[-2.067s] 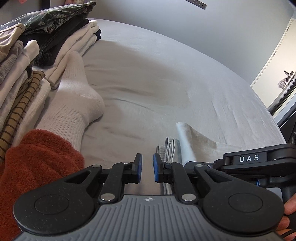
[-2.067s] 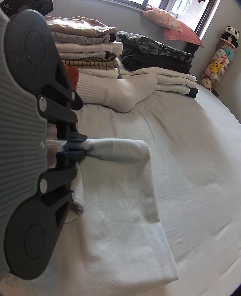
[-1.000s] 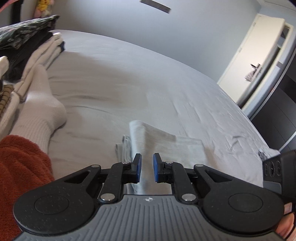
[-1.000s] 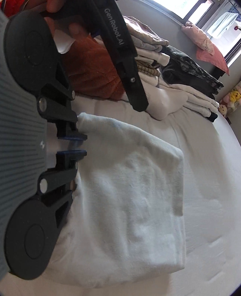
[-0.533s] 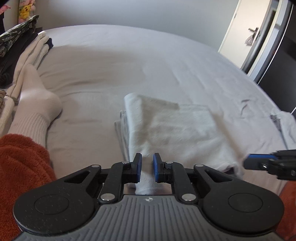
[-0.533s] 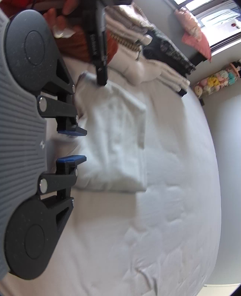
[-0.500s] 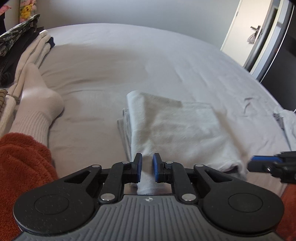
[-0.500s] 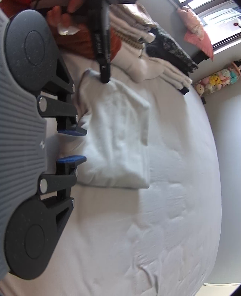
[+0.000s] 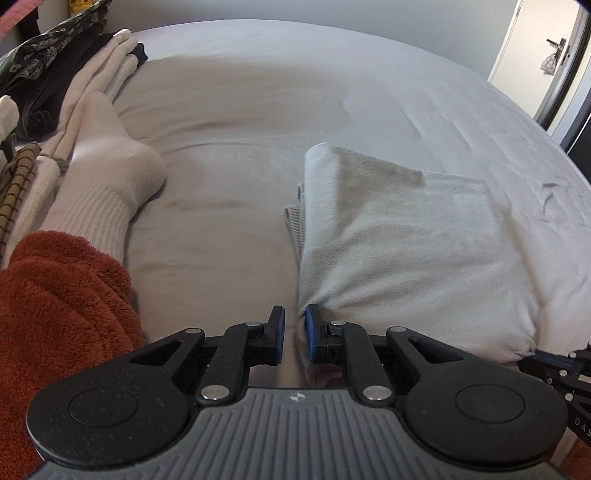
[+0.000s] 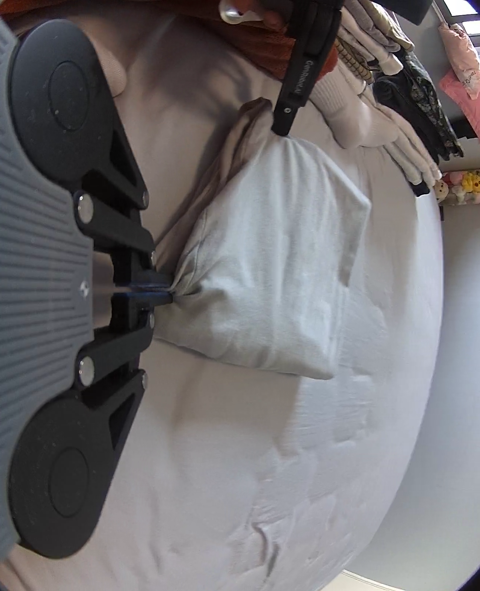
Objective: Fold clothes
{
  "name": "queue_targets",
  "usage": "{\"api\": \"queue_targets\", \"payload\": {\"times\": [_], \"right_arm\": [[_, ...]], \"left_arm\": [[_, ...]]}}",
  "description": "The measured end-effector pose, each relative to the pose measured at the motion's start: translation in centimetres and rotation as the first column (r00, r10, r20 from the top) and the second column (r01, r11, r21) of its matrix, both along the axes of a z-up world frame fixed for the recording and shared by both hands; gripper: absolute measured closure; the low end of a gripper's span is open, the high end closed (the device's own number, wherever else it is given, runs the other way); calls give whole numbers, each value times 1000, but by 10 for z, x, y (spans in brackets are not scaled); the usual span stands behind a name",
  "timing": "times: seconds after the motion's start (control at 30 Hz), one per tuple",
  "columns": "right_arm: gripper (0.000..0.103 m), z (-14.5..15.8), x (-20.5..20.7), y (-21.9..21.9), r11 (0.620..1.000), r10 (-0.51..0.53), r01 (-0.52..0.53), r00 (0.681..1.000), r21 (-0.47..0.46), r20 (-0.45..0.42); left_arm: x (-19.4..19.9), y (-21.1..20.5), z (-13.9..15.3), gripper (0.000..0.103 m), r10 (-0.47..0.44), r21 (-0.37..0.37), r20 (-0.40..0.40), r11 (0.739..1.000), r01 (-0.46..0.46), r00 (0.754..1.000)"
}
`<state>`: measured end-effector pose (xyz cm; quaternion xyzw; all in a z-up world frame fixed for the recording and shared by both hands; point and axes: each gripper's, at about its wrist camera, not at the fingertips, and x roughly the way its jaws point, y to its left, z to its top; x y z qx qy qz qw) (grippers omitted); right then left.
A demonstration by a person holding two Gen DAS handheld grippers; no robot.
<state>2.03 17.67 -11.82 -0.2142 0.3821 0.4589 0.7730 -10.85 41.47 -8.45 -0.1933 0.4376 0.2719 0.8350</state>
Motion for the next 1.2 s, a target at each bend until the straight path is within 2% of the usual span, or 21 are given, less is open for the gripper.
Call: {"api": "queue_targets", "payload": {"times": [0.07, 0.13, 0.17, 0.33, 0.43, 0.5, 0.6, 0.73, 0.9, 0.97, 1.1, 1.2], "right_arm": [[101, -3, 2, -3, 1000, -10, 10, 1000, -2, -23], [101, -1, 3, -6, 1000, -15, 15, 1000, -4, -26], [101, 1, 4, -8, 1000, -16, 16, 999, -8, -29], [95, 12, 8, -28, 999, -29, 28, 999, -39, -40], [95, 20, 18, -43, 998, -68, 67, 997, -19, -45], [95, 25, 27, -48, 995, -103, 104, 994, 12, -45], [94, 33, 43, -43, 987, -143, 146, 989, 63, -42], [89, 41, 65, -19, 975, -166, 170, 985, 141, -38], [86, 44, 92, 15, 951, -178, 183, 983, 250, -44], [84, 40, 104, 26, 946, -171, 179, 984, 270, -55], [81, 21, 120, 40, 948, -165, 184, 982, 258, -94], [81, 3, 126, 45, 954, -164, 192, 977, 229, -136]], "left_arm": [[2, 0, -6, 100, 14, 16, -67, 1000, -13, 998], [2, 0, -12, 100, 20, 33, -103, 999, -17, 995], [0, -1, -9, 100, 17, 36, -93, 999, -14, 996], [-19, 2, 15, 100, 60, 52, -4, 997, -60, 998], [-26, 7, 29, 100, 78, 61, 101, 995, -85, 992], [-25, 8, 39, 100, 59, 57, 186, 996, -71, 981], [-9, 13, 47, 100, 30, 47, 262, 998, -43, 965], [17, 24, 44, 98, 22, 14, 304, 1000, -27, 952], [42, 31, 31, 95, 33, 7, 304, 999, -36, 952], [47, 29, 24, 94, 31, 15, 276, 999, -36, 961], [55, 30, 5, 94, 58, 39, 177, 997, -66, 982], [54, 31, -6, 92, 78, 18, 156, 996, -82, 985]]}}
